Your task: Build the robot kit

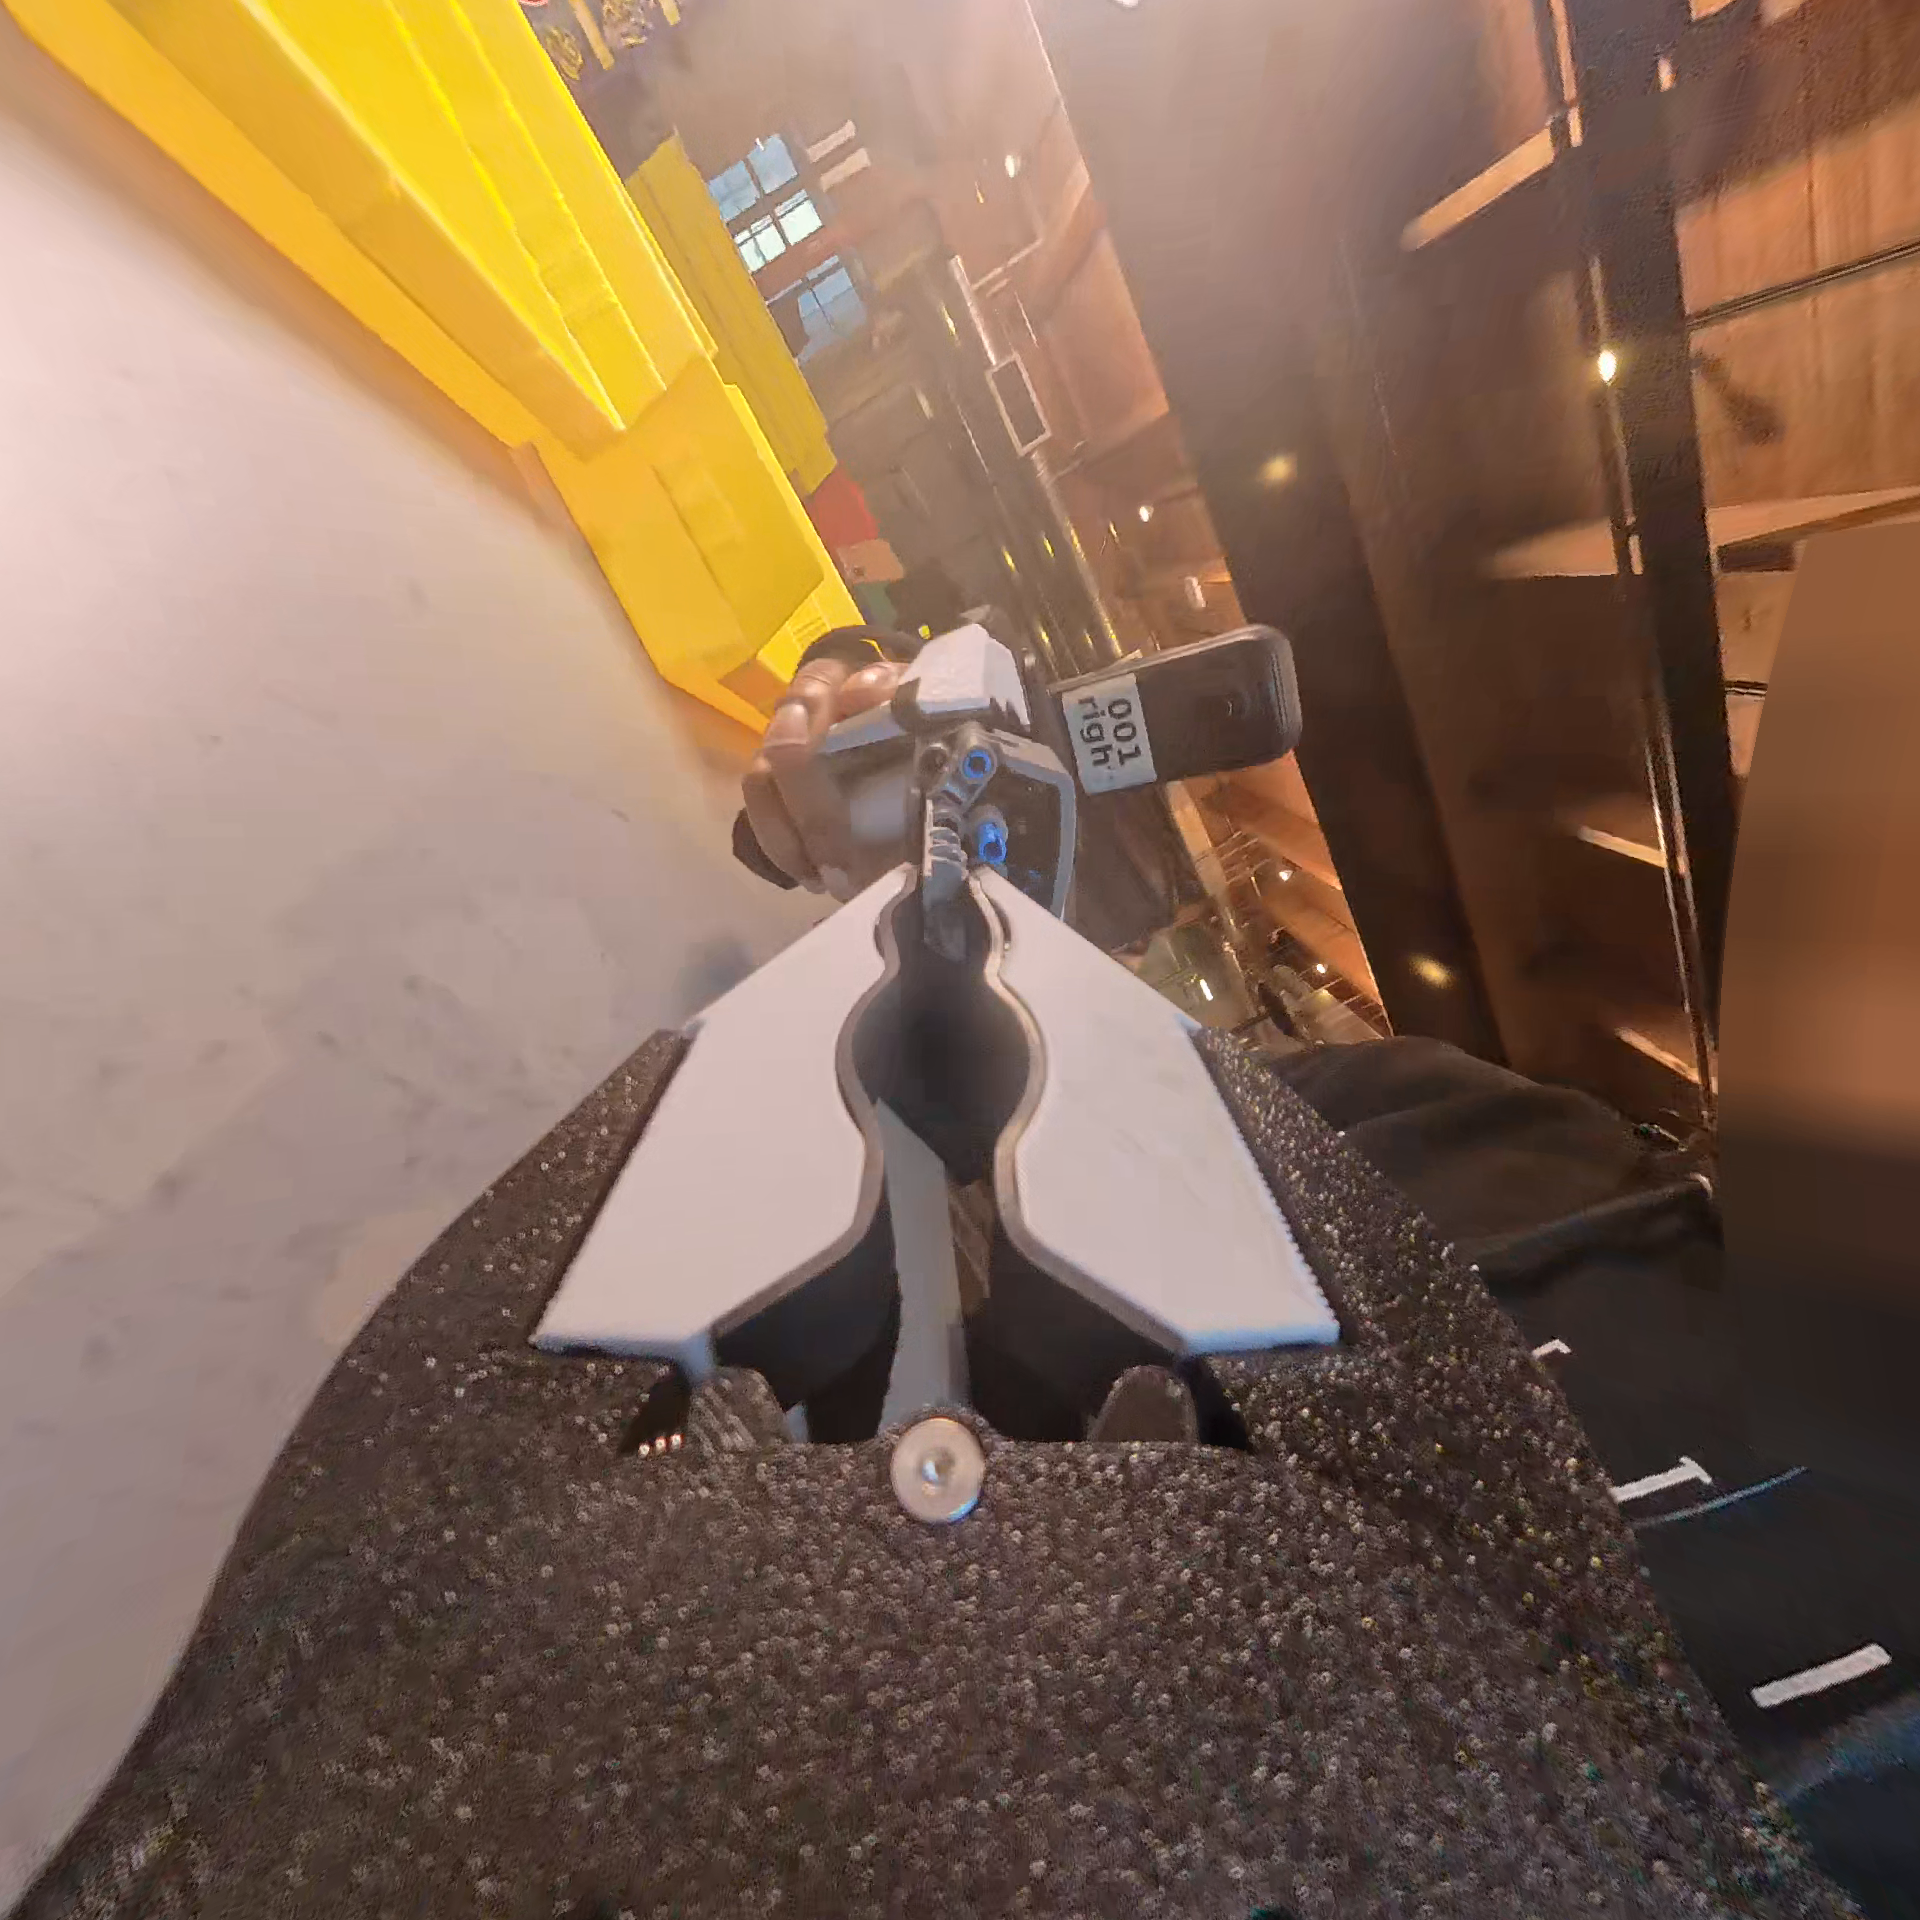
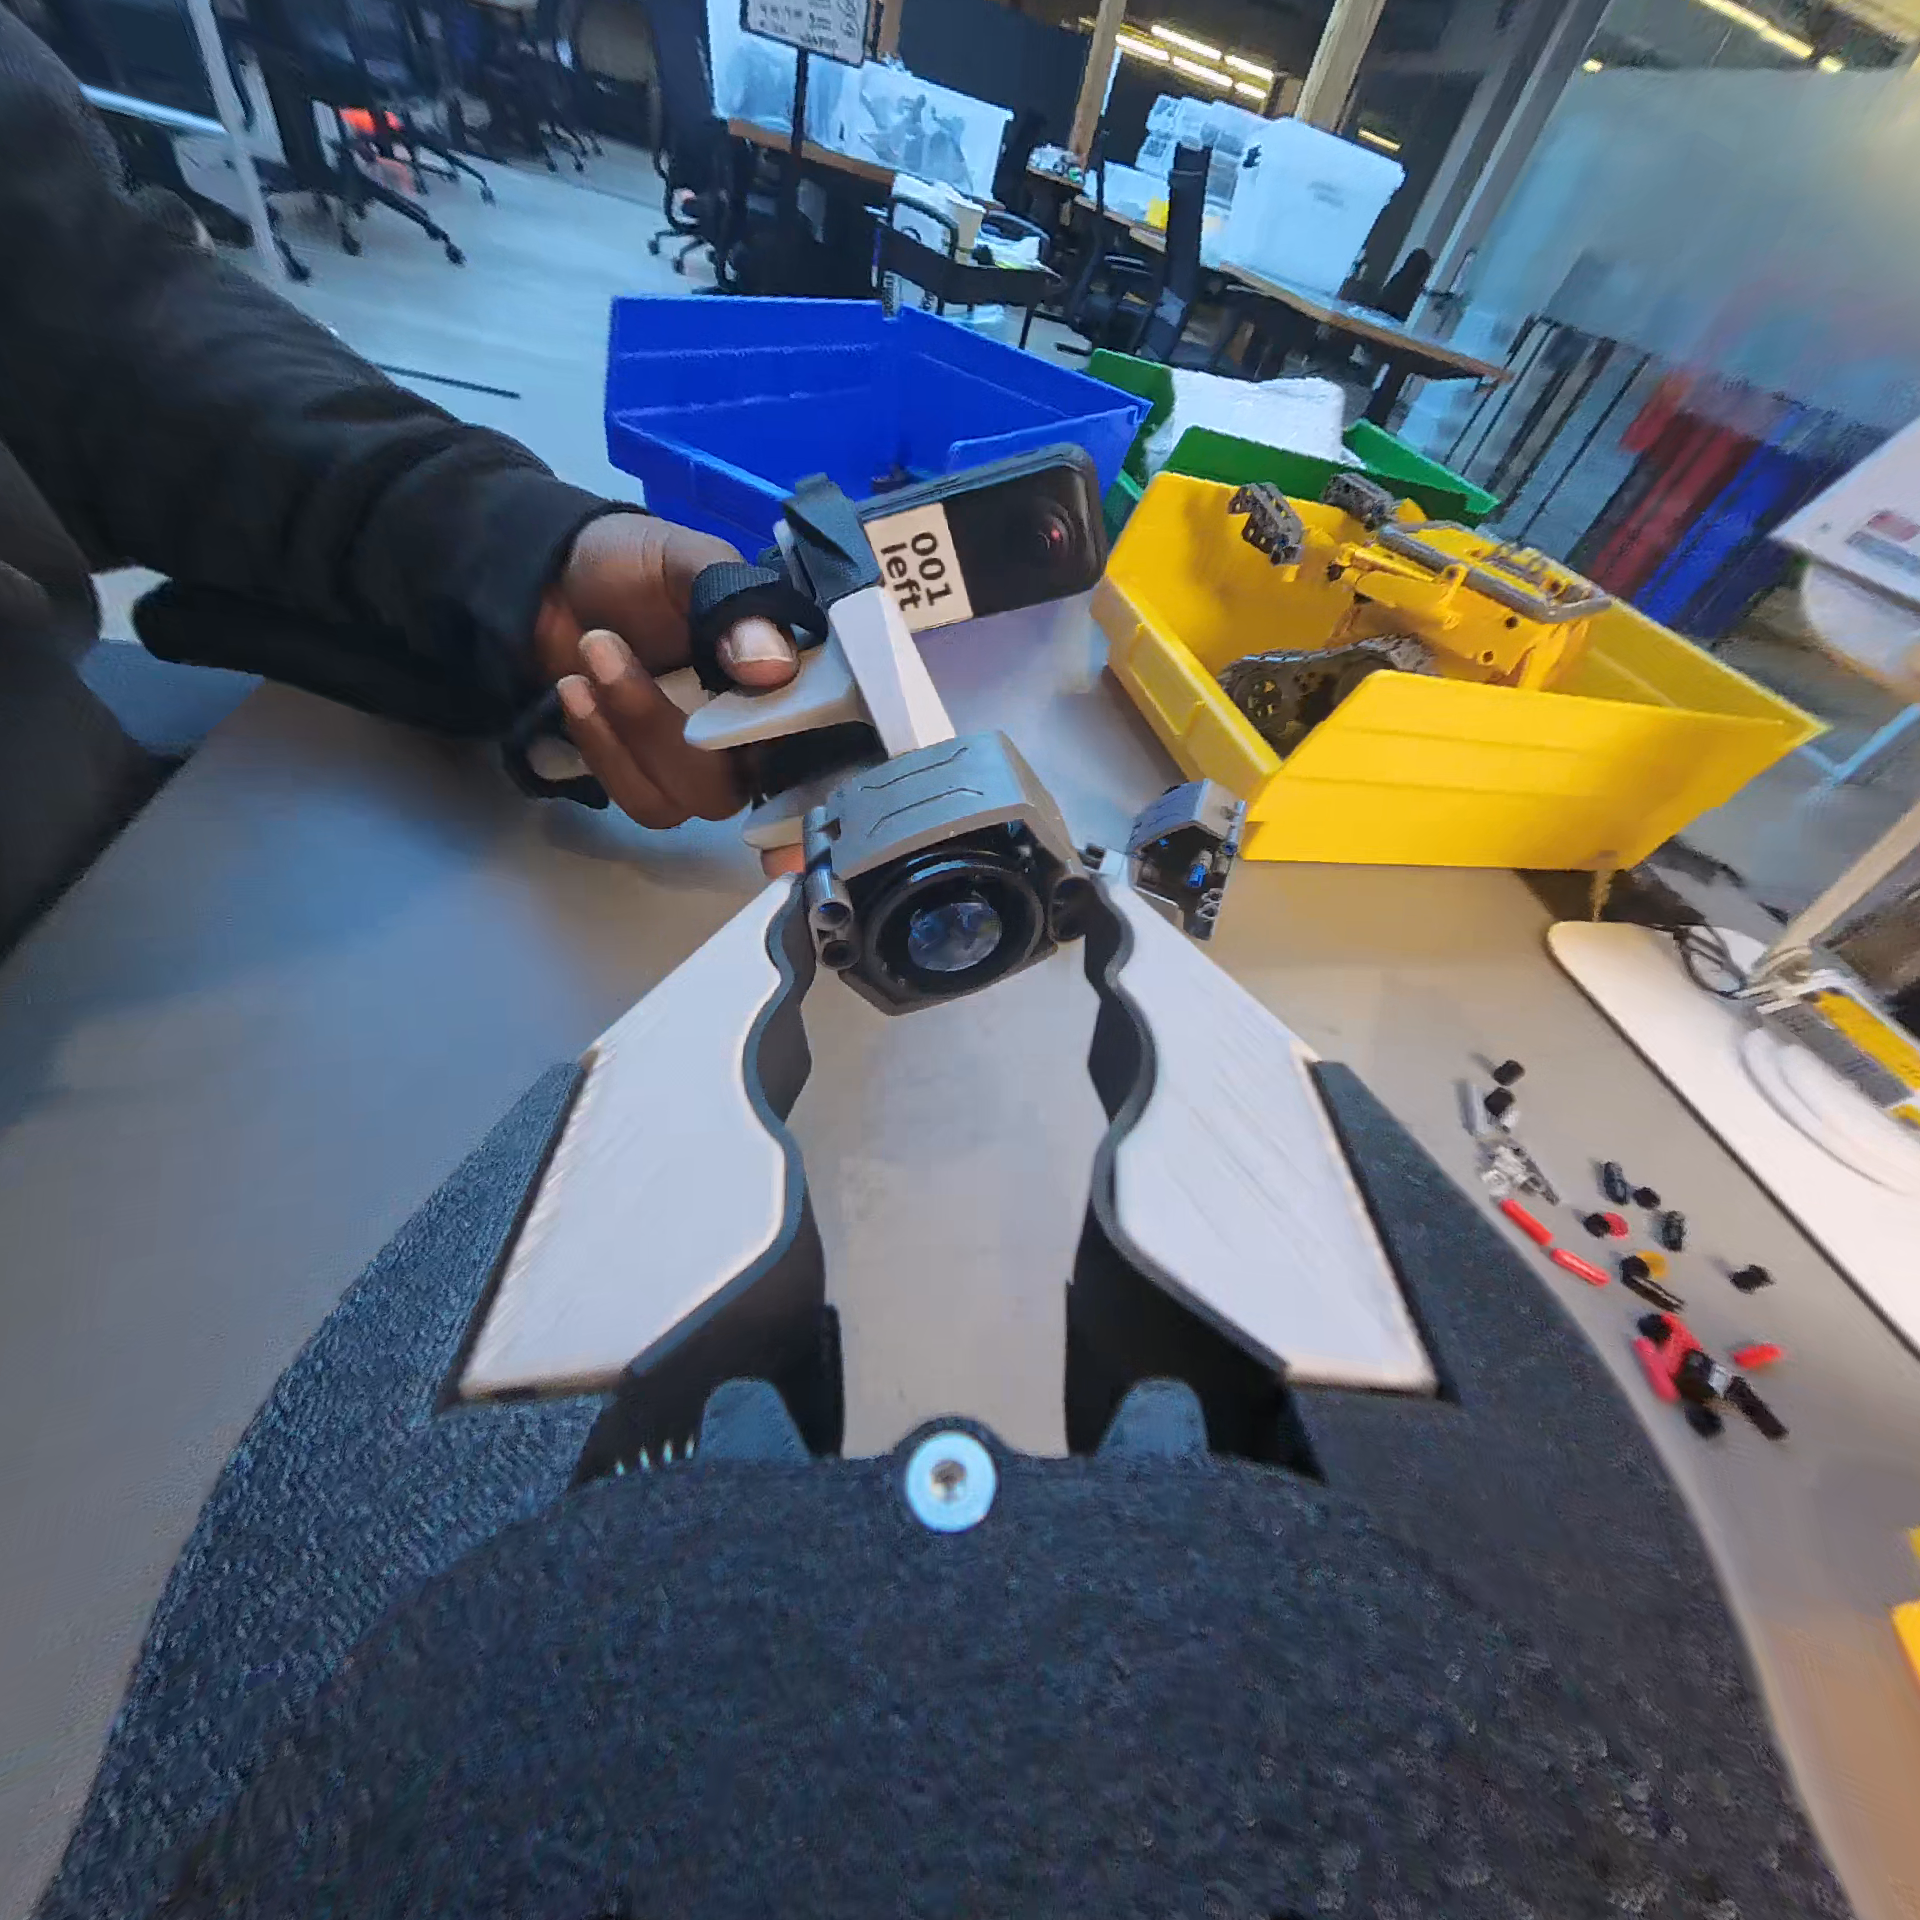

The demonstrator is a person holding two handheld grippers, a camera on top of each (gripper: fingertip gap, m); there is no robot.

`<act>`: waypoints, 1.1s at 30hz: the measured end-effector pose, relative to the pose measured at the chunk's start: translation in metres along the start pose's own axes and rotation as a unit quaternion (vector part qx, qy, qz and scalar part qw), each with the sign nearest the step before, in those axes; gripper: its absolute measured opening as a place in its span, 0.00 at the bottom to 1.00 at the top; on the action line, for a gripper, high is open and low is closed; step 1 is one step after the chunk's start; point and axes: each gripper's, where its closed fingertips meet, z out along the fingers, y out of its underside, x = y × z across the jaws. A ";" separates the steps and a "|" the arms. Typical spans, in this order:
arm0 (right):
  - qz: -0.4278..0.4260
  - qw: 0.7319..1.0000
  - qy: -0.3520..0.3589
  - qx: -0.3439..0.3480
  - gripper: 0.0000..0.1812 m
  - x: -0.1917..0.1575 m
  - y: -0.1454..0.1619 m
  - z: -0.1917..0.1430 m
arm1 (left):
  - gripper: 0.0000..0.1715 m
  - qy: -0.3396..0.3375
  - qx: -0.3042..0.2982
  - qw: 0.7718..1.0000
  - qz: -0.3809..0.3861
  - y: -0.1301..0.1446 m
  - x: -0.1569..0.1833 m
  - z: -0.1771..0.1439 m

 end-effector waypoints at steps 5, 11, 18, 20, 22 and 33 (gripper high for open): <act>0.030 0.999 -0.016 0.019 0.28 -0.001 -0.006 -0.002 | 0.04 -0.012 -0.011 0.999 0.051 0.000 0.006 0.001; 0.045 0.998 -0.019 0.027 0.28 0.000 -0.006 0.000 | 0.04 -0.013 -0.005 0.999 0.048 -0.002 0.005 -0.001; 0.022 0.999 -0.001 0.023 0.28 0.002 -0.003 0.002 | 0.04 -0.014 -0.004 0.998 0.054 -0.005 0.005 -0.004; 0.003 1.000 0.012 0.023 0.28 0.003 -0.004 0.002 | 0.04 -0.018 -0.008 0.997 0.073 -0.007 0.006 -0.005; -0.012 0.999 0.019 0.023 0.28 0.005 -0.006 0.002 | 0.03 -0.025 -0.012 0.995 0.096 -0.008 0.006 -0.005; 0.064 0.996 -0.005 0.059 0.29 0.003 -0.015 0.002 | 0.01 -0.049 -0.007 0.974 0.223 -0.015 0.011 -0.011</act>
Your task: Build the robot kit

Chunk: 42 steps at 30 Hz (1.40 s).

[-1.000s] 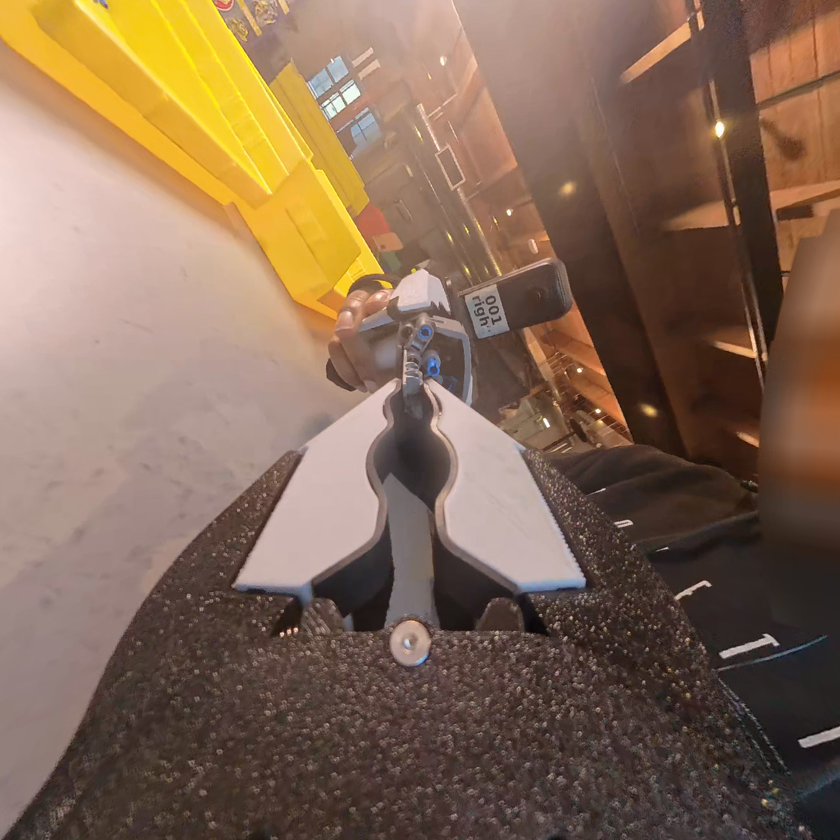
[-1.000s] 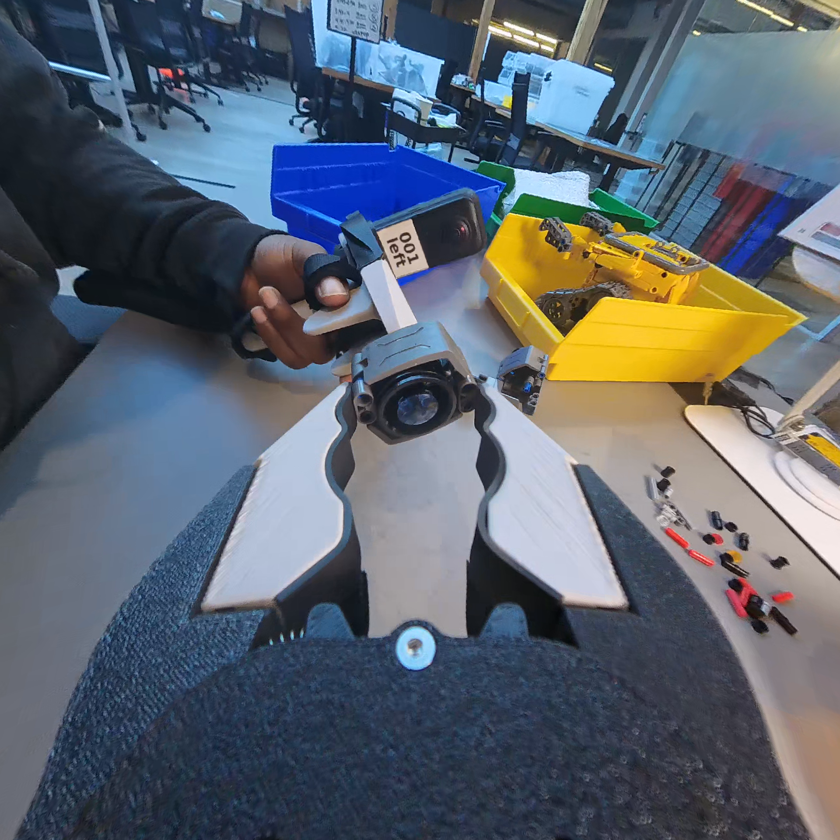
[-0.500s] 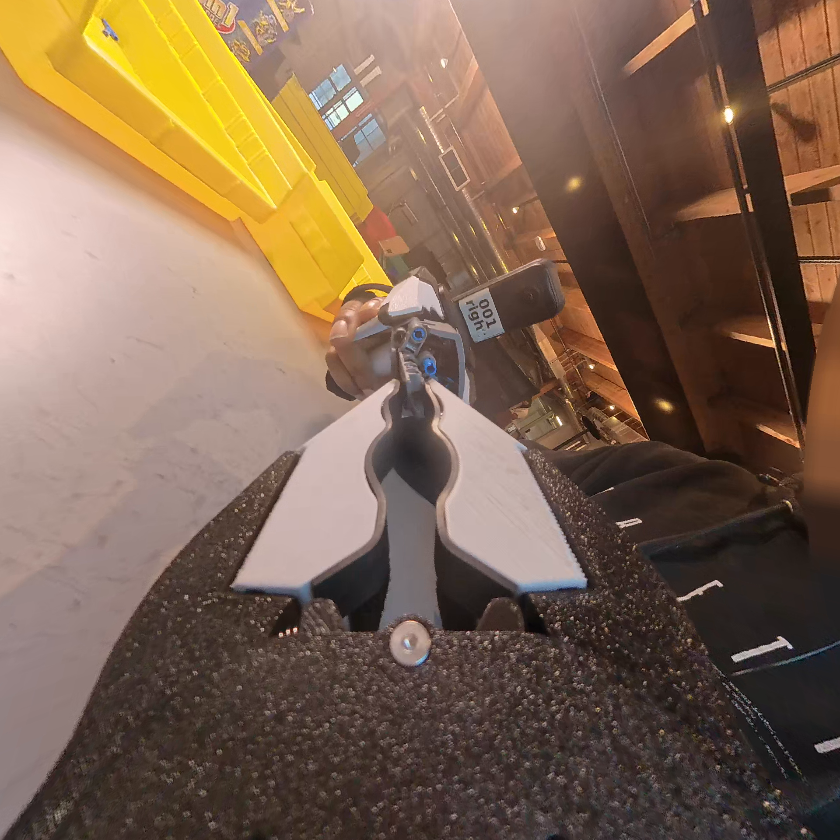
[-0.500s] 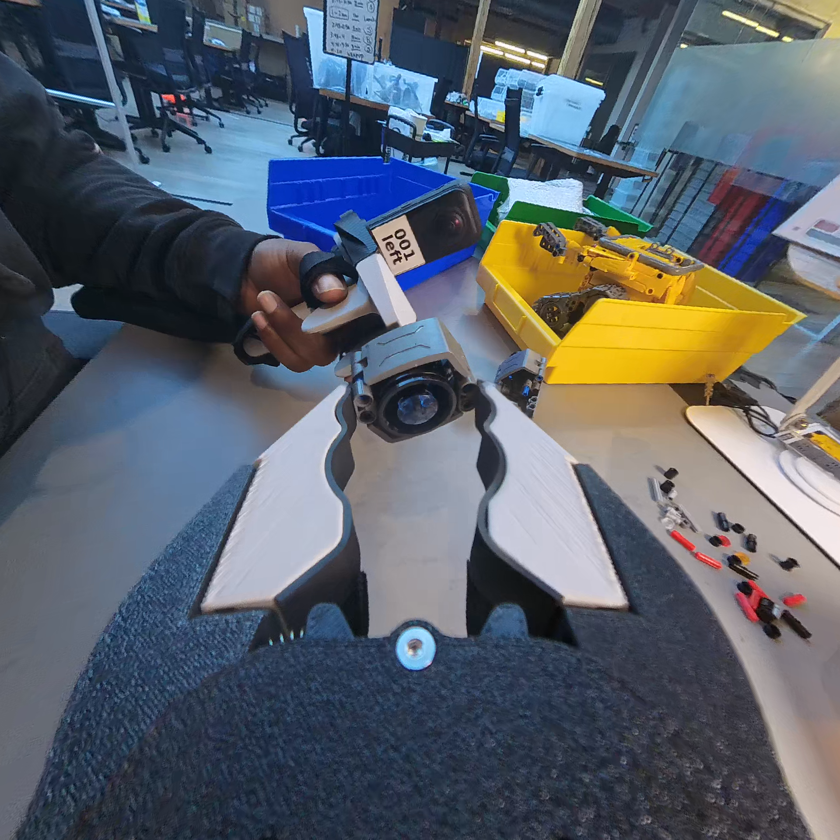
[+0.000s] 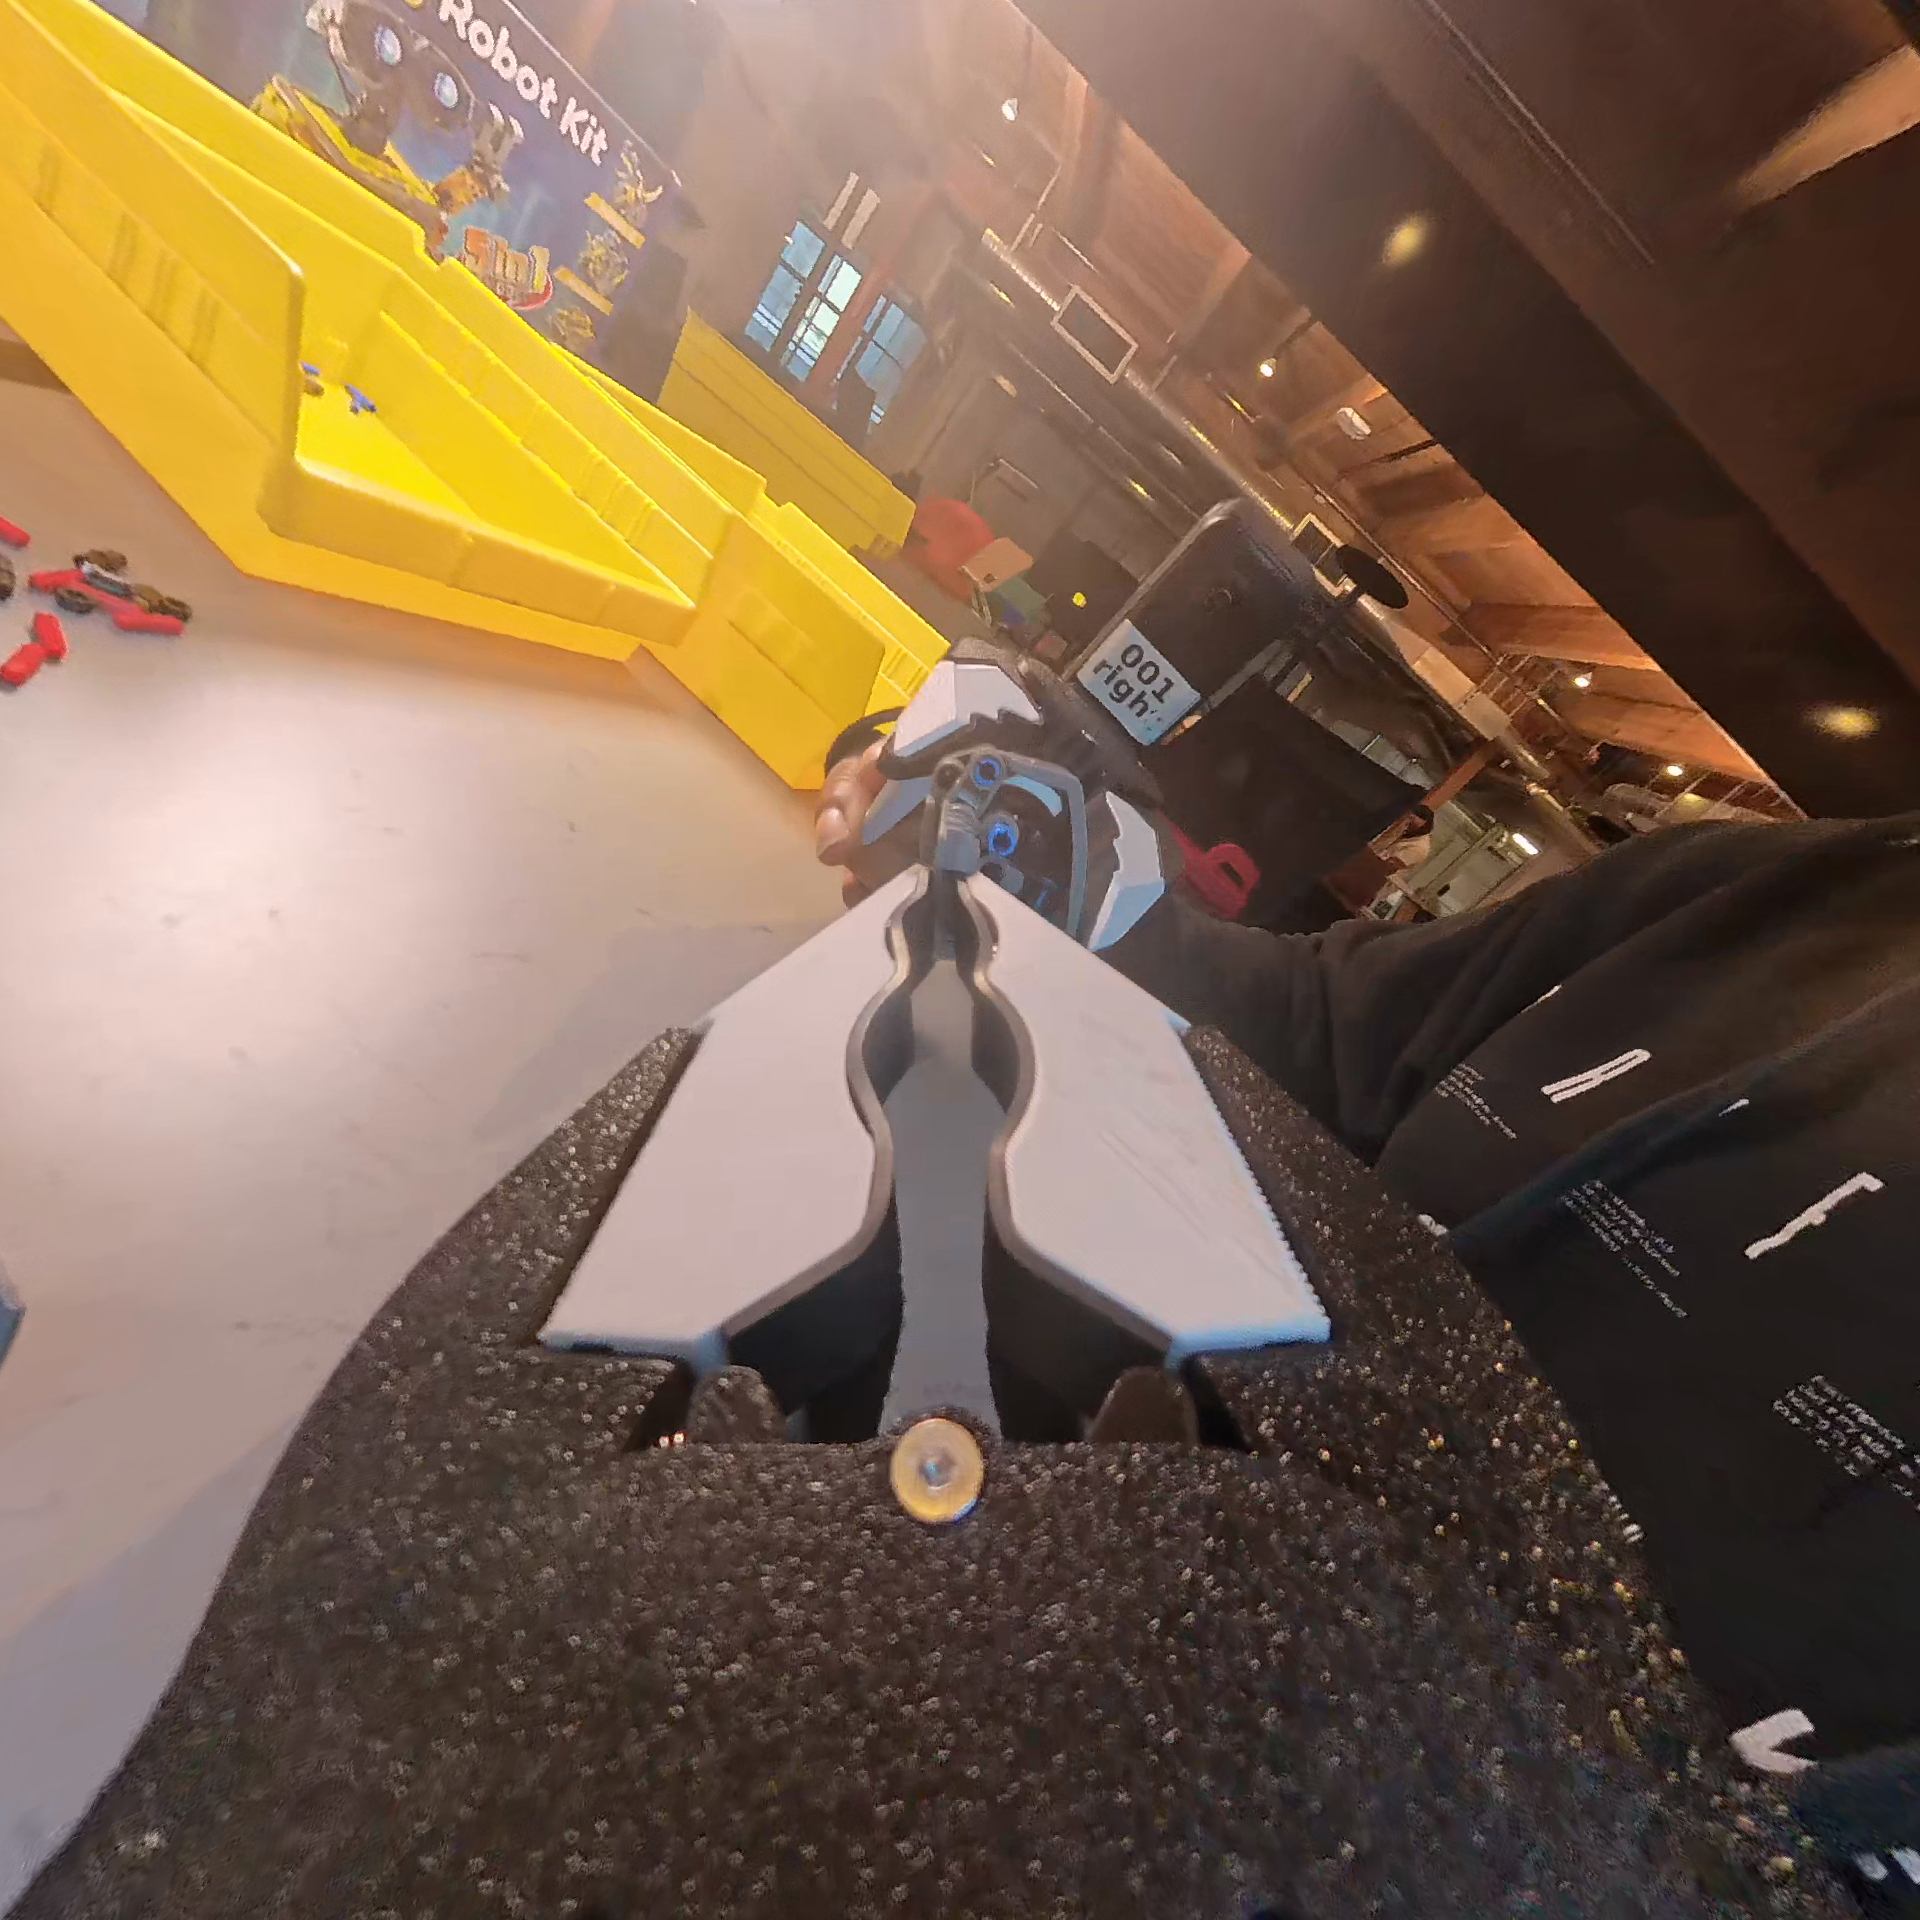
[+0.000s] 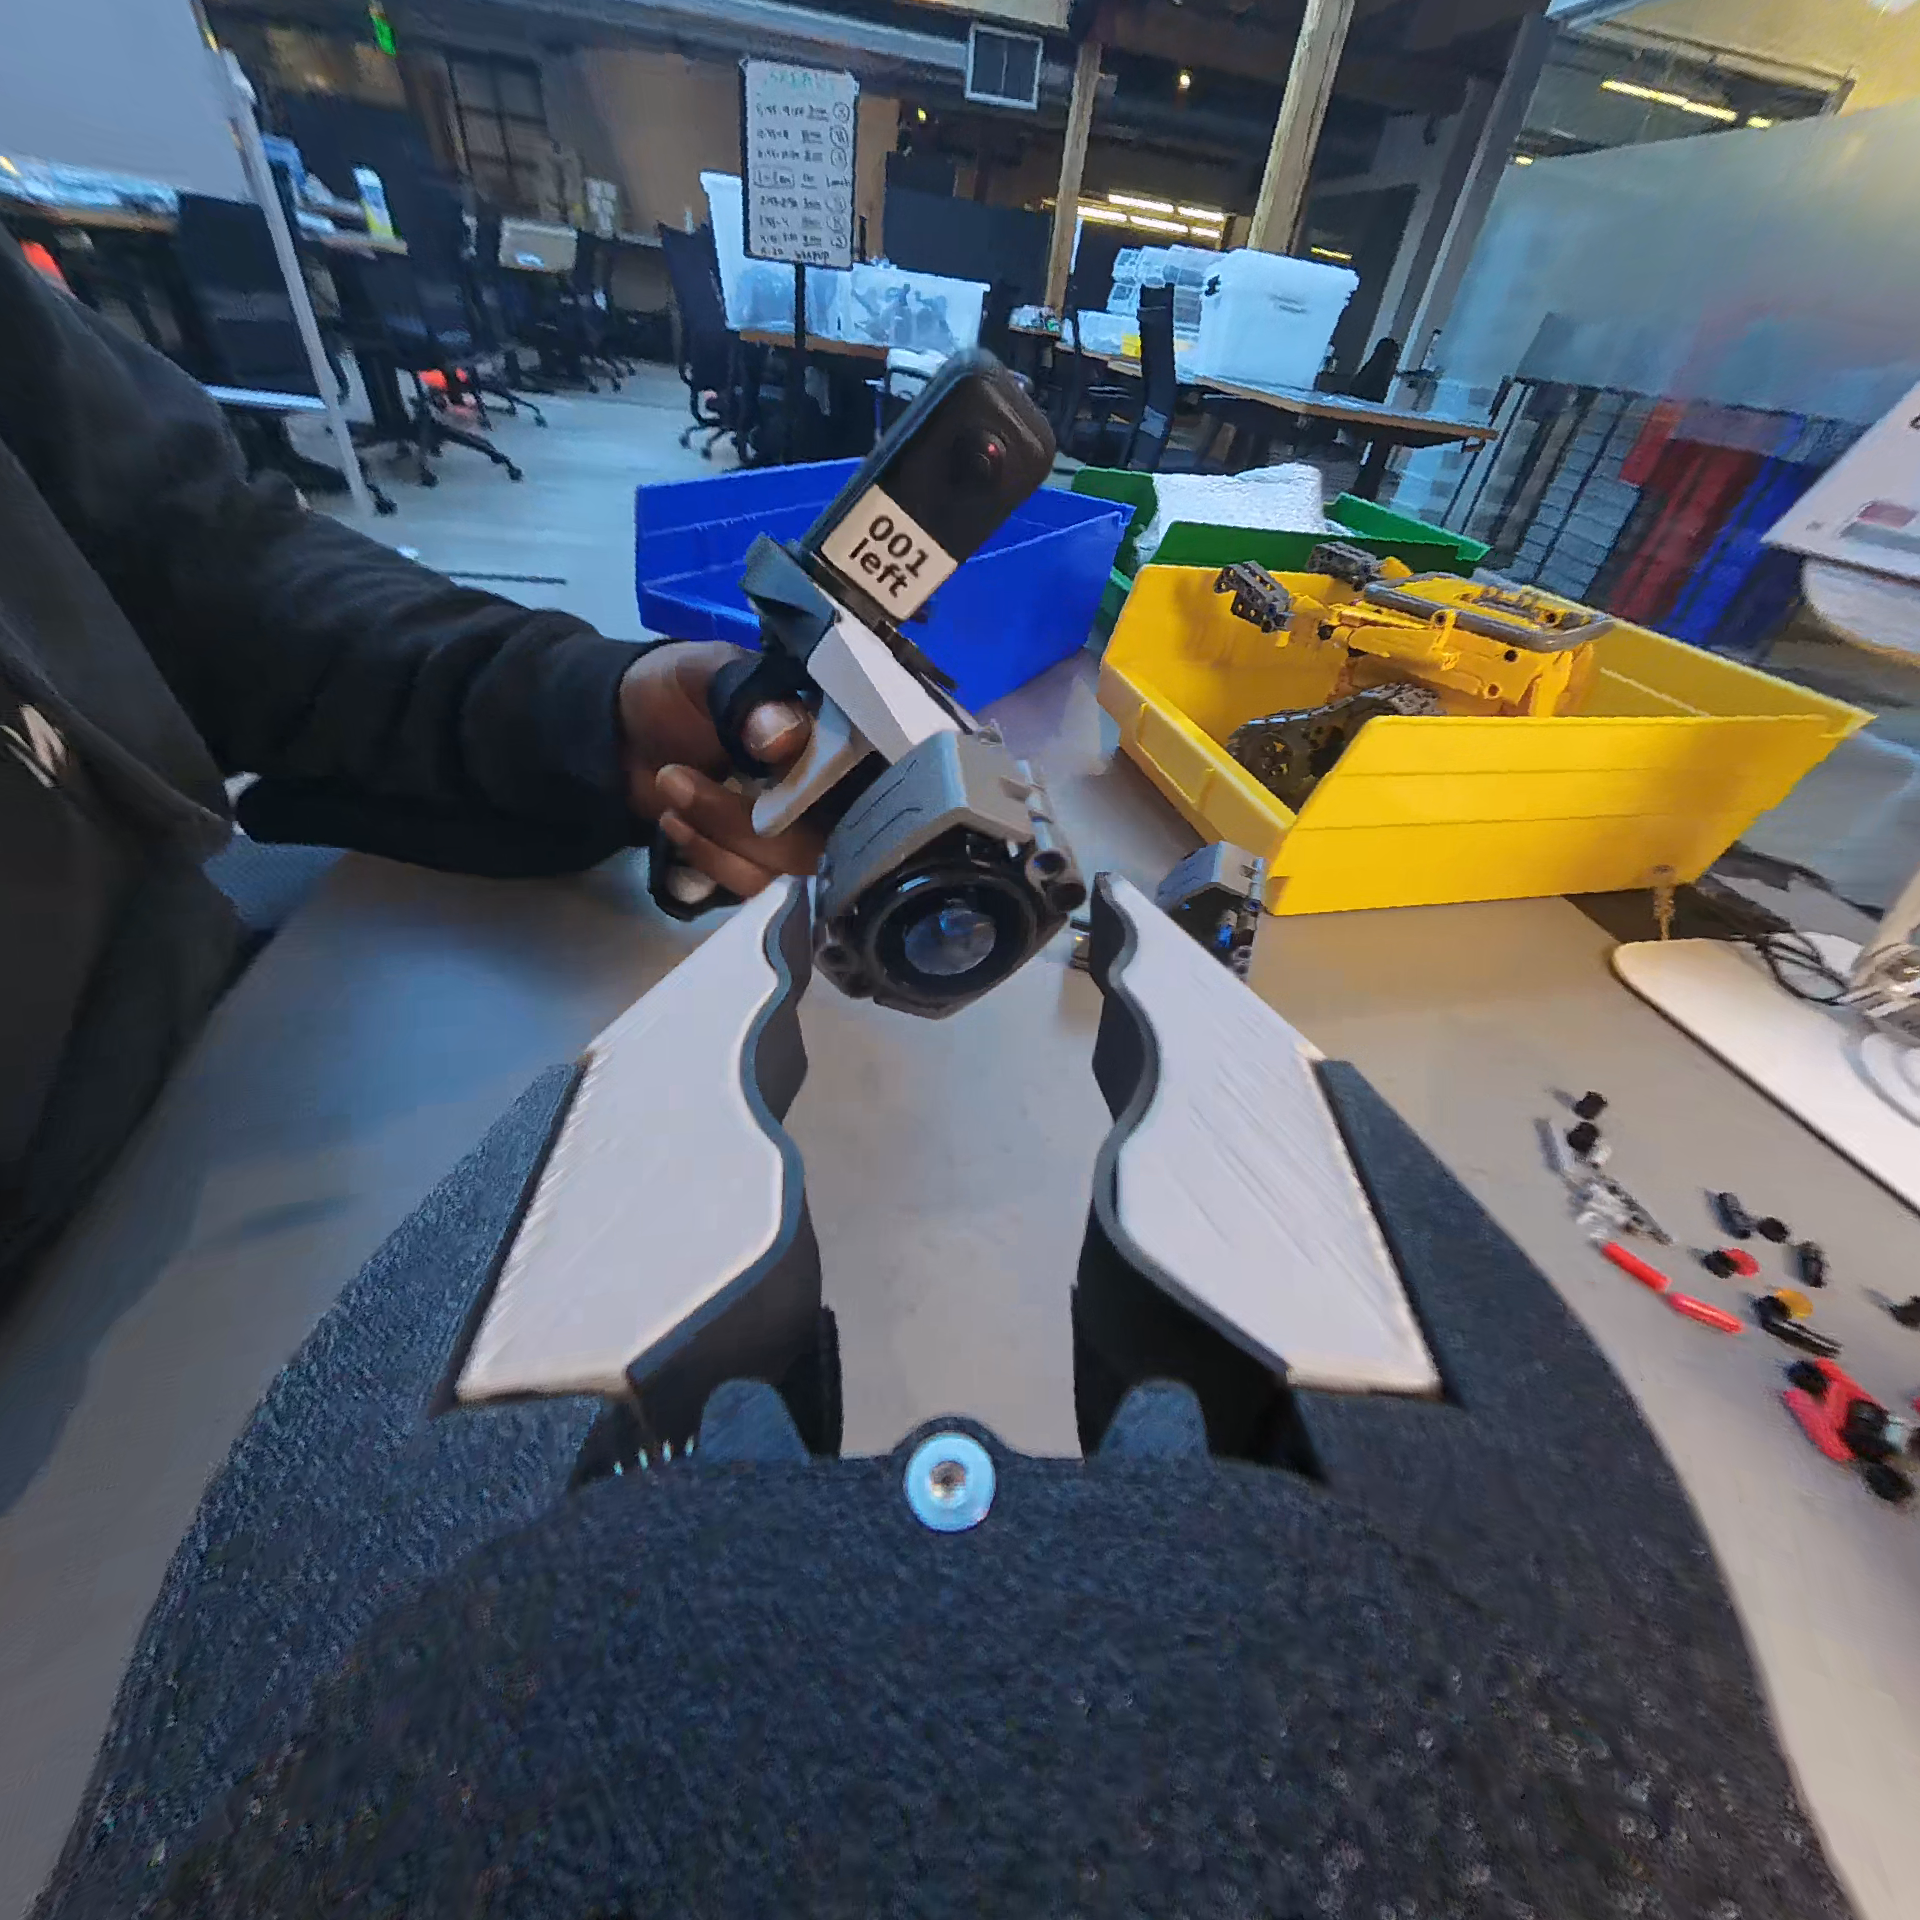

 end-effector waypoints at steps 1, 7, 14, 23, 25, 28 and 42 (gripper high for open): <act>0.017 1.000 -0.008 0.006 0.29 -0.001 -0.001 0.000 | 0.01 0.001 0.001 1.000 0.012 -0.001 0.000 -0.001; 0.056 0.998 -0.038 0.010 0.23 -0.001 0.003 0.006 | 0.00 -0.012 -0.010 0.998 0.054 0.002 -0.004 -0.001; 0.104 0.993 -0.057 0.014 0.21 0.004 0.009 0.008 | 0.00 -0.022 -0.014 0.999 0.044 0.003 -0.013 -0.001; 0.170 0.982 -0.049 -0.073 0.21 0.011 0.042 0.011 | 0.01 -0.103 -0.085 0.987 0.088 0.018 -0.039 -0.005; 0.168 0.981 -0.050 -0.083 0.21 0.010 0.046 0.011 | 0.01 -0.109 -0.101 0.985 0.091 0.022 -0.042 -0.006; 0.173 0.978 -0.049 -0.103 0.21 0.010 0.054 0.010 | 0.02 -0.126 -0.124 0.980 0.092 0.028 -0.047 -0.007; 0.119 0.971 -0.043 -0.203 0.21 0.004 0.084 0.013 | 0.02 -0.178 -0.217 0.949 0.147 0.050 -0.059 -0.013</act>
